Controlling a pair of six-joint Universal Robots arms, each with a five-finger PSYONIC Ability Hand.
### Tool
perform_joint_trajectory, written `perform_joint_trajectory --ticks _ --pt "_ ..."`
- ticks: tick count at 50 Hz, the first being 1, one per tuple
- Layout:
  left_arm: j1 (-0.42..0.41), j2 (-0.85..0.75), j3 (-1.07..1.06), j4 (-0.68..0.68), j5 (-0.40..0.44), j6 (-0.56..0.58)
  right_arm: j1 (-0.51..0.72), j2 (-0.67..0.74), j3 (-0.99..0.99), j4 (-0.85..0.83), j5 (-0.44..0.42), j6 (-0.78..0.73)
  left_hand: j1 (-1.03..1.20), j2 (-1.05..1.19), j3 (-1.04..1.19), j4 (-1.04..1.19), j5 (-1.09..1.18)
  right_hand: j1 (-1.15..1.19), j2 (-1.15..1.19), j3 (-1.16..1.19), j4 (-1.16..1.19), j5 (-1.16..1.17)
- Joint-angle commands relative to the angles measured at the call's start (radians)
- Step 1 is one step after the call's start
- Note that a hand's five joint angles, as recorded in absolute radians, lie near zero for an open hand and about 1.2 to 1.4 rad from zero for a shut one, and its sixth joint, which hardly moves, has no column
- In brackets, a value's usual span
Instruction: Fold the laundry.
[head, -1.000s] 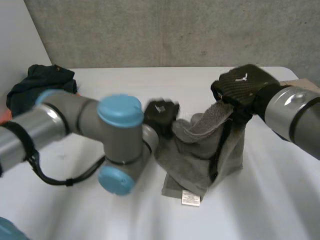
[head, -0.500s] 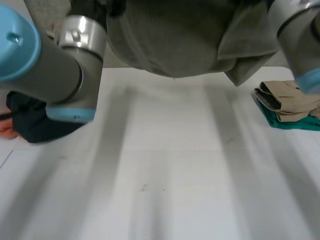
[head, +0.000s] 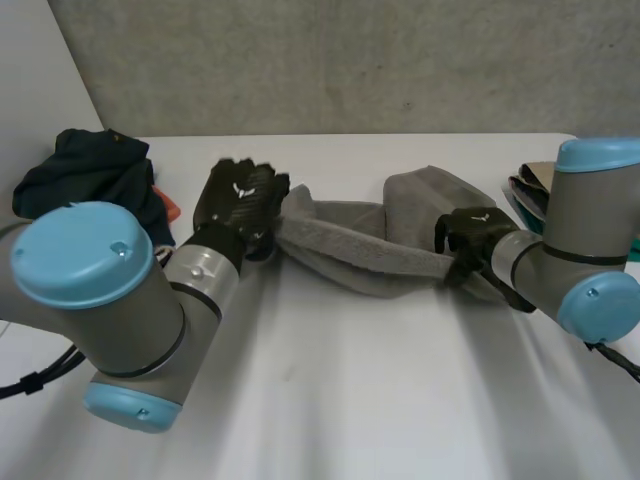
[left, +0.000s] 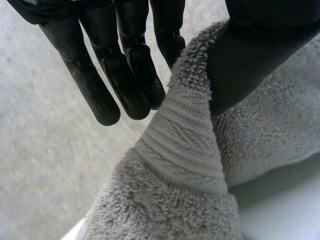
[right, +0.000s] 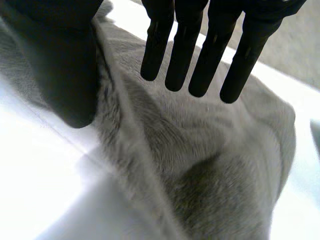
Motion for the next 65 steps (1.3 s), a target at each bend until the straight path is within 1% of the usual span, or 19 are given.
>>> perform_joint_trajectory --ticks 1,10,12,14,17,21,25,30,35,38,42,48,51,53,54,56,57,61,65 --pt "-0.014 0.107 0.013 -0.003 -0.002 0.0 -0.064 -0.015 0.052 -0.01 0.01 0.187 0.23 0.199 0.204 0.196 0.248 0.036 0.029 0.032 0.037 0.05" --pt "-0.018 0.164 0.034 -0.044 0.007 -0.004 -0.094 0.015 0.095 -0.021 -0.008 0.176 0.23 0.199 0.204 0.196 0.248 0.021 0.014 0.017 0.022 0.035" --pt "-0.018 0.167 0.048 -0.056 0.014 -0.006 -0.094 0.019 0.103 -0.03 -0.011 0.161 0.23 0.199 0.204 0.196 0.248 0.176 0.169 0.172 0.177 0.19" --pt "-0.02 0.17 0.057 -0.066 0.014 -0.006 -0.096 0.02 0.106 -0.064 -0.008 0.15 0.23 0.199 0.204 0.196 0.248 0.727 0.721 0.723 0.728 0.742" --pt "-0.02 0.191 0.074 -0.084 0.012 -0.006 -0.104 0.009 0.108 -0.123 0.003 0.135 0.23 0.199 0.204 0.196 0.248 0.73 0.724 0.726 0.732 0.745" --pt "-0.009 0.234 0.083 -0.116 0.01 -0.001 -0.145 -0.055 0.126 -0.174 0.016 0.031 0.23 0.199 0.204 0.196 0.248 0.73 0.724 0.726 0.732 0.745" --pt "0.05 0.298 0.08 -0.211 0.014 0.008 -0.268 -0.26 0.149 -0.105 0.015 -0.309 0.23 0.199 0.204 0.196 0.248 0.73 0.724 0.726 0.732 0.745" --pt "0.141 0.332 0.094 -0.38 0.03 0.029 -0.274 -0.438 0.108 0.058 0.016 -0.586 0.23 0.199 0.204 0.196 0.248 0.73 0.724 0.726 0.732 0.745" --pt "0.193 0.322 0.103 -0.529 0.11 0.068 -0.262 -0.494 0.019 0.241 0.001 -0.603 0.23 0.199 0.204 0.196 0.248 0.73 0.724 0.726 0.732 0.745" --pt "0.196 0.283 0.098 -0.563 0.133 0.089 -0.259 -0.472 -0.017 0.335 -0.022 -0.605 0.23 0.199 0.204 0.196 0.248 0.73 0.724 0.726 0.732 0.745" --pt "0.203 0.164 0.115 -0.561 0.133 0.12 -0.245 -0.391 -0.066 0.358 -0.014 -0.611 0.23 0.199 0.204 0.196 0.248 0.73 0.724 0.726 0.732 0.745" --pt "0.224 -0.045 0.307 -0.489 0.136 0.191 -0.2 -0.207 -0.231 0.344 -0.005 -0.58 0.23 0.199 0.204 0.196 0.248 0.73 0.724 0.726 0.732 0.745" --pt "0.226 -0.135 0.506 -0.402 0.129 0.194 -0.174 -0.107 -0.433 0.269 0.035 -0.498 0.23 0.199 0.204 0.196 0.248 0.73 0.724 0.726 0.732 0.745" --pt "0.224 -0.172 0.615 -0.335 0.126 0.186 -0.154 -0.041 -0.607 0.167 0.068 -0.415 0.23 0.199 0.204 0.196 0.248 0.73 0.724 0.726 0.732 0.745" --pt "0.226 -0.201 0.728 -0.248 0.118 0.181 -0.151 -0.023 -0.665 0.124 0.078 -0.389 0.23 0.199 0.204 0.196 0.248 0.73 0.724 0.726 0.732 0.745" --pt "0.224 -0.218 0.801 -0.141 0.113 0.168 -0.145 0.009 -0.795 -0.018 0.087 -0.321 0.23 0.199 0.204 0.196 0.248 0.73 0.724 0.726 0.732 0.745" --pt "0.216 -0.232 0.857 -0.022 0.106 0.143 -0.145 0.015 -0.825 -0.071 0.087 -0.303 0.23 0.199 0.204 0.196 0.248 0.73 0.724 0.726 0.732 0.745" --pt "0.222 -0.228 0.869 0.196 0.083 0.073 -0.145 0.011 -0.845 -0.301 0.096 -0.269 0.23 0.199 0.204 0.196 0.248 0.73 0.724 0.726 0.732 0.745" --pt "0.227 -0.226 0.847 0.238 0.06 0.051 -0.127 -0.009 -0.796 -0.349 0.093 -0.269 0.23 0.199 0.204 0.196 0.248 0.73 0.724 0.726 0.732 0.745"
